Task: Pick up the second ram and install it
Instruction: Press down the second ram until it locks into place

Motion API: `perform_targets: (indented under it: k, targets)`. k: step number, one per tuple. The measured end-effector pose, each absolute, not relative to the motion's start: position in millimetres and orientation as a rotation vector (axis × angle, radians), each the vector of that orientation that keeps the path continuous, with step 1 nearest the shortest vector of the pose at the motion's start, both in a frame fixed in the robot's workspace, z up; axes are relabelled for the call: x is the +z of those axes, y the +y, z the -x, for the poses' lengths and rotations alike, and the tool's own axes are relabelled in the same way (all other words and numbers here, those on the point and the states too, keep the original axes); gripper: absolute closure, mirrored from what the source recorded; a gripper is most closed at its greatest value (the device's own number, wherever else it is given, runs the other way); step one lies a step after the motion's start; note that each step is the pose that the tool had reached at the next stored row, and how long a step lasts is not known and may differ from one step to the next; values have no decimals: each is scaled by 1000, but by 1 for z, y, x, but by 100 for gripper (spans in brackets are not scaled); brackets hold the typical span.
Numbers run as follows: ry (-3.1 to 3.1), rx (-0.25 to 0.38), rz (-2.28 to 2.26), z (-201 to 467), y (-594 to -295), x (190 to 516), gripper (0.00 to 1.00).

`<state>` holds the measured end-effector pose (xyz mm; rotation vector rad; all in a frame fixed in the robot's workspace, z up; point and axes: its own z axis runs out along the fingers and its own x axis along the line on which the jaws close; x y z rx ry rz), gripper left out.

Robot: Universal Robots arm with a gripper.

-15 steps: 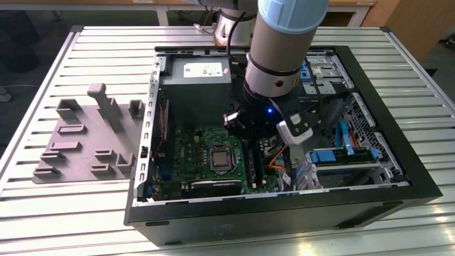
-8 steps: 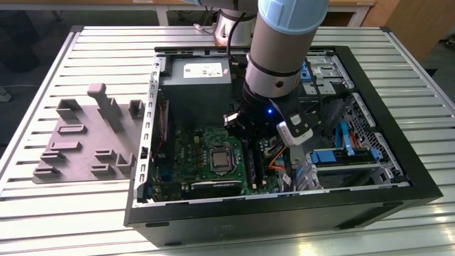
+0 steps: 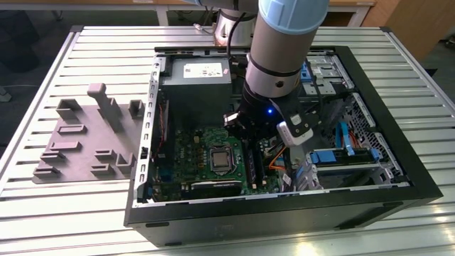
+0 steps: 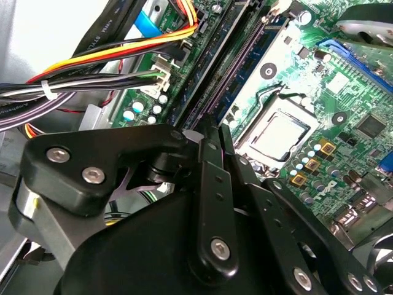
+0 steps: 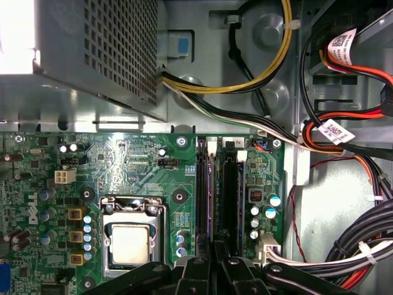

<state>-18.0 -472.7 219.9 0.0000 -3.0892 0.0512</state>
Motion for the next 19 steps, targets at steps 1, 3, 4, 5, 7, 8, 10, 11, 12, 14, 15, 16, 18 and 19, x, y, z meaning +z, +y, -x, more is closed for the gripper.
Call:
perform_targets:
  k: [1,3,4,5,7,8,10,11,12,14,15,16,18,19]
  targets:
    - [-3089,51,0,18,-473,221,86]
    - [-3088,51,0,18,-473,222,86]
    - [-3087,51,0,18,-473,223,86]
    - [-3086,51,-1,18,-473,224,86]
    - [-3085,51,-1,17,-473,224,86]
    - [-3084,51,-1,17,-473,224,86]
    - [-3083,51,-2,16,-473,224,86]
    - [-3083,51,-2,15,-473,224,86]
    - [-3082,50,-2,15,-473,224,86]
    - [-3082,49,-5,15,-473,224,86]
    - [-3082,49,-5,15,-473,224,86]
    - [-3082,49,-6,15,-473,224,86]
    - [-3082,49,-6,15,-473,224,86]
    - [-3082,49,-6,15,-473,224,86]
